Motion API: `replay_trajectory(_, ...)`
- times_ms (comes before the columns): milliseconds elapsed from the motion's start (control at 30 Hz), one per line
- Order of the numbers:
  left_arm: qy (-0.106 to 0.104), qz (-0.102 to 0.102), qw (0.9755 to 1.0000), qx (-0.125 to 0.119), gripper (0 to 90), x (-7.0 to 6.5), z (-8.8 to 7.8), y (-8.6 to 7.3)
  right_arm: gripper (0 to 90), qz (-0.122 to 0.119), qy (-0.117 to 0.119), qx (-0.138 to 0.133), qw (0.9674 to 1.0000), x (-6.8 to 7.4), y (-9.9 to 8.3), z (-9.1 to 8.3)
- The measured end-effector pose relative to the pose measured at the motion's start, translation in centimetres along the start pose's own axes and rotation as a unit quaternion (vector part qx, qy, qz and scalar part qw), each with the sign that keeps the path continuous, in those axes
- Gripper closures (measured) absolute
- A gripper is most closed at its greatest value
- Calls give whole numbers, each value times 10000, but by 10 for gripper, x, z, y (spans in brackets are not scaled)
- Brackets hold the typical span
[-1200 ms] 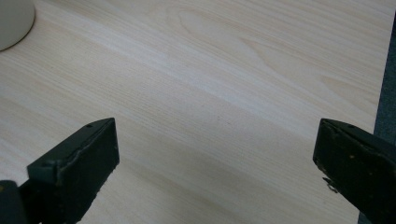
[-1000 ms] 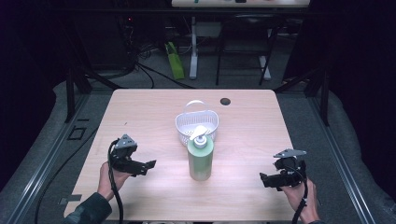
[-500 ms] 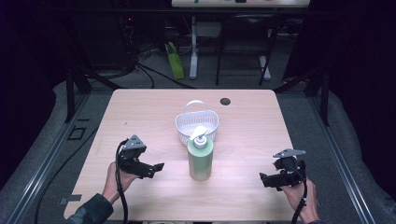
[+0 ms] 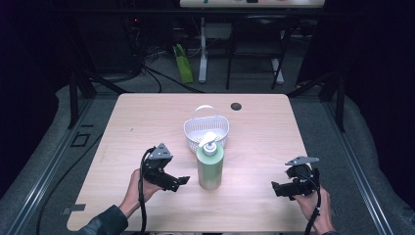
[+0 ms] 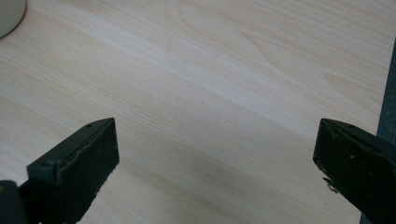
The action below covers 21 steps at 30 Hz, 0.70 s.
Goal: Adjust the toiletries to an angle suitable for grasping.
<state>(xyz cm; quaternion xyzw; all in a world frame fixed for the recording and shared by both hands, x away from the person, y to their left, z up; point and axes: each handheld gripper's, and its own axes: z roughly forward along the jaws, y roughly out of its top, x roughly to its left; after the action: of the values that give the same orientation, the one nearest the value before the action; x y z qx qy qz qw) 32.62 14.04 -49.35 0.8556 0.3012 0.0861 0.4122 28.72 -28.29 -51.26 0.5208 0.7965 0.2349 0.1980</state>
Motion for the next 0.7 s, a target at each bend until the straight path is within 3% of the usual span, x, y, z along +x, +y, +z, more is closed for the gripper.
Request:
replay_trajectory(400,-296,346,9984,-323,0,-24,17,31,0,-41,1,11,10000,-1,0,1)
replay_trajectory(700,-326,439,9963,-665,0,-33,25,48,0,-53,-2,-3,10000,-1,0,0)
